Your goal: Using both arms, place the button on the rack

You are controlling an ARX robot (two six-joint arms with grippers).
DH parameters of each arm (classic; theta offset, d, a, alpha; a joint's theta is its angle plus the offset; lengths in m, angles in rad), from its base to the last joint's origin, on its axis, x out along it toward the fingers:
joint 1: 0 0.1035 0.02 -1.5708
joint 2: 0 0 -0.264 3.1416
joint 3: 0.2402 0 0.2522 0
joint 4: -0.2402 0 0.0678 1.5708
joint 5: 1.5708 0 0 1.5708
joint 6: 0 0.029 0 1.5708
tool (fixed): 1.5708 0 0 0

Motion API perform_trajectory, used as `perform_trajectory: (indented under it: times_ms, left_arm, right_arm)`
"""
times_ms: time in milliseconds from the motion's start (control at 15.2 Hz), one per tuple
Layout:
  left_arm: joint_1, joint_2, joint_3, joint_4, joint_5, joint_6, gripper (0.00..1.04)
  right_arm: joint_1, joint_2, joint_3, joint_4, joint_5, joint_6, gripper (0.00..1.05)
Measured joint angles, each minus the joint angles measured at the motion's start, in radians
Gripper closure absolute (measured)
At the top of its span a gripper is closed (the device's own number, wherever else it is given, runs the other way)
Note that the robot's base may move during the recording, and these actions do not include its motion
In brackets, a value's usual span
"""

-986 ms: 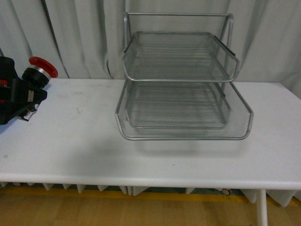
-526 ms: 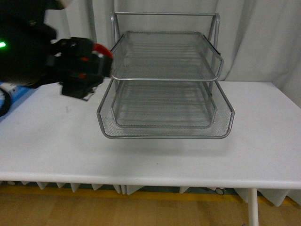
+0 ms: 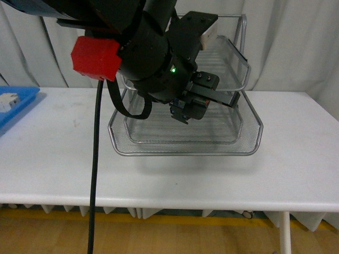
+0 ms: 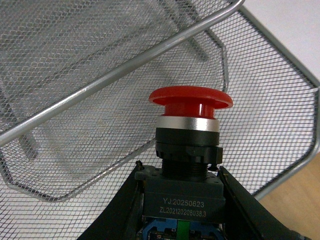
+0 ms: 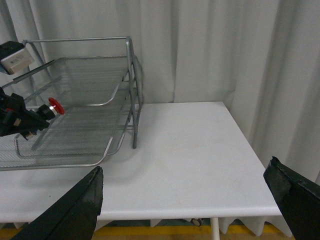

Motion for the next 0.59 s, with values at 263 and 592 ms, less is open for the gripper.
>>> perform_trajectory:
  times_ms: [263, 592]
  left_arm:
    - [0.010, 0.132, 0.148, -0.094, -0.003, 0.006, 0.69]
    - [0.042, 0.294, 0.350, -0.213, -0.031, 0.002, 0.69]
  right_arm:
    - [0.000, 0.000, 0.000, 0.000, 0.000, 0.000, 0.06]
    - [0.000, 0.000, 0.000, 0.000, 0.000, 0.000, 0.06]
